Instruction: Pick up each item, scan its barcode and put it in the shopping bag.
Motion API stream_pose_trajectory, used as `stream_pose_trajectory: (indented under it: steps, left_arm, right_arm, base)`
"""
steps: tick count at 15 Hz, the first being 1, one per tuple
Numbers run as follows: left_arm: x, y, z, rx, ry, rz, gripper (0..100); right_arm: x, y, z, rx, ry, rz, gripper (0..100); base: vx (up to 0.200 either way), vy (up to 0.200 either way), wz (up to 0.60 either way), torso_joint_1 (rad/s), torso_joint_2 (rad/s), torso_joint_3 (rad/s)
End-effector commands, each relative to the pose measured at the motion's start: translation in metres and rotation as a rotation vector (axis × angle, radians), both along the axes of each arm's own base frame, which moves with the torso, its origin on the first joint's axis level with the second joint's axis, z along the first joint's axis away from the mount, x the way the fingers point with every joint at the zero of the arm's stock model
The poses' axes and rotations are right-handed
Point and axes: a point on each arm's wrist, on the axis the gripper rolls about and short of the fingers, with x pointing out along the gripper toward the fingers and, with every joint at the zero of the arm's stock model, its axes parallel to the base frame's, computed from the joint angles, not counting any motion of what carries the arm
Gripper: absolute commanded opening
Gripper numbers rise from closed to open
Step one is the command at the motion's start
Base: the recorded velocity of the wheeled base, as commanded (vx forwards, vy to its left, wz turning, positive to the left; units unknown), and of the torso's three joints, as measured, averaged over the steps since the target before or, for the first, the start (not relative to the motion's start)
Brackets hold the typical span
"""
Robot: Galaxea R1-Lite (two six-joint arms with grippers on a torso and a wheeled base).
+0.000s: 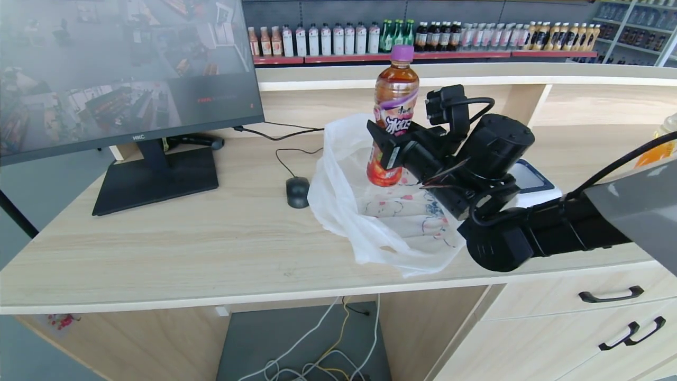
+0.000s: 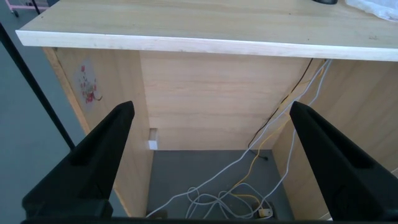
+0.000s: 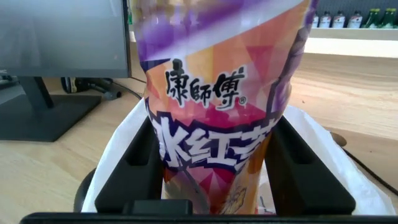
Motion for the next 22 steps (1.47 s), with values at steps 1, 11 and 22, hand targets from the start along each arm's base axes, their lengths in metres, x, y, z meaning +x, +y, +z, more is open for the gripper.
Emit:
stream_pose_trajectory:
  steps: [1,11,22]
  left_arm:
    - [0.0,0.0,0.0,0.0,-0.001,0.001,100]
    - [0.0,0.0,0.0,0.0,-0.001,0.001,100]
    - [0.0,0.0,0.0,0.0,-0.001,0.001,100]
  right_arm:
    - [0.017,0.001,-0.009,-0.004,0.007,-0.016,0]
    - [0.035,0.007,-0.042,-0.033,0.063,-0.023,0]
    - [0.038,0.009,-0.054,-0.047,0.088,-0.023,0]
  base:
    - [0.0,0.0,0.0,0.0,0.0,0.0]
    - [0.0,0.0,0.0,0.0,0.0,0.0]
    - [0.0,0.0,0.0,0.0,0.0,0.0]
